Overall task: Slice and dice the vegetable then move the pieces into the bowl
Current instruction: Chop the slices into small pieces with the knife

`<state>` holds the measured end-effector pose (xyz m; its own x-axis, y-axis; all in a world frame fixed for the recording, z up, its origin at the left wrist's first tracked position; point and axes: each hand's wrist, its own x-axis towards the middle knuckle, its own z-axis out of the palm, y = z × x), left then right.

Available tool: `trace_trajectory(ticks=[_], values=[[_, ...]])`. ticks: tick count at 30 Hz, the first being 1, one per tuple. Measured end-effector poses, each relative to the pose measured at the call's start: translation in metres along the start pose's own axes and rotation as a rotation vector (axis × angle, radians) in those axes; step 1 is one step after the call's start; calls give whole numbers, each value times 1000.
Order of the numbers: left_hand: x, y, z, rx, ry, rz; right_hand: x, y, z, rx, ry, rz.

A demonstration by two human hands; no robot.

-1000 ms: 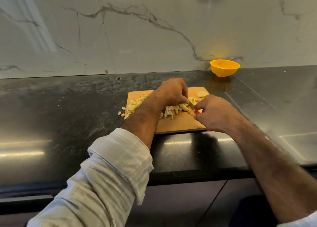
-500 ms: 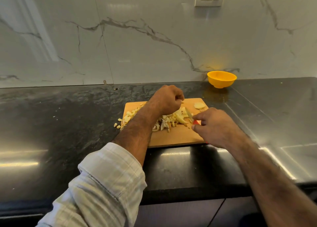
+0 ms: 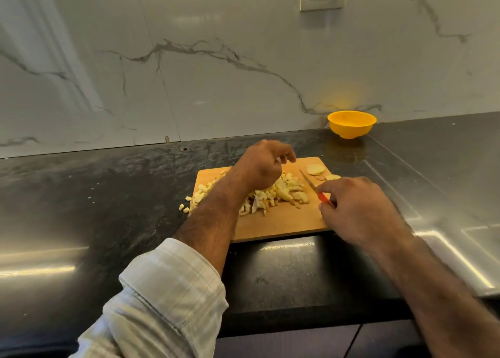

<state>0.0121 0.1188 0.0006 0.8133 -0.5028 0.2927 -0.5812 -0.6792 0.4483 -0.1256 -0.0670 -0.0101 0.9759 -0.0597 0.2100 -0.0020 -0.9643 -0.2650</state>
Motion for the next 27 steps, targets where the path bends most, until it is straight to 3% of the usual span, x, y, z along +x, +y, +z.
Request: trace_trajectory(ticks=[3,10,17,23,27], values=[[1,-2,3,5,38,55,-2,1,-2,-128,137,-73],[-1,-1,3,77,31,101,-2,-1,1,-115,258,-158],[-2,17,1,191,-200,149,3,-11,-2,-88,330,-201],[1,6,-3,374,-202,102,-2,-6,-9,-82,346,-194],[0,-5,-7,353,-143,52,-14,8,-16,-37,355,-128]])
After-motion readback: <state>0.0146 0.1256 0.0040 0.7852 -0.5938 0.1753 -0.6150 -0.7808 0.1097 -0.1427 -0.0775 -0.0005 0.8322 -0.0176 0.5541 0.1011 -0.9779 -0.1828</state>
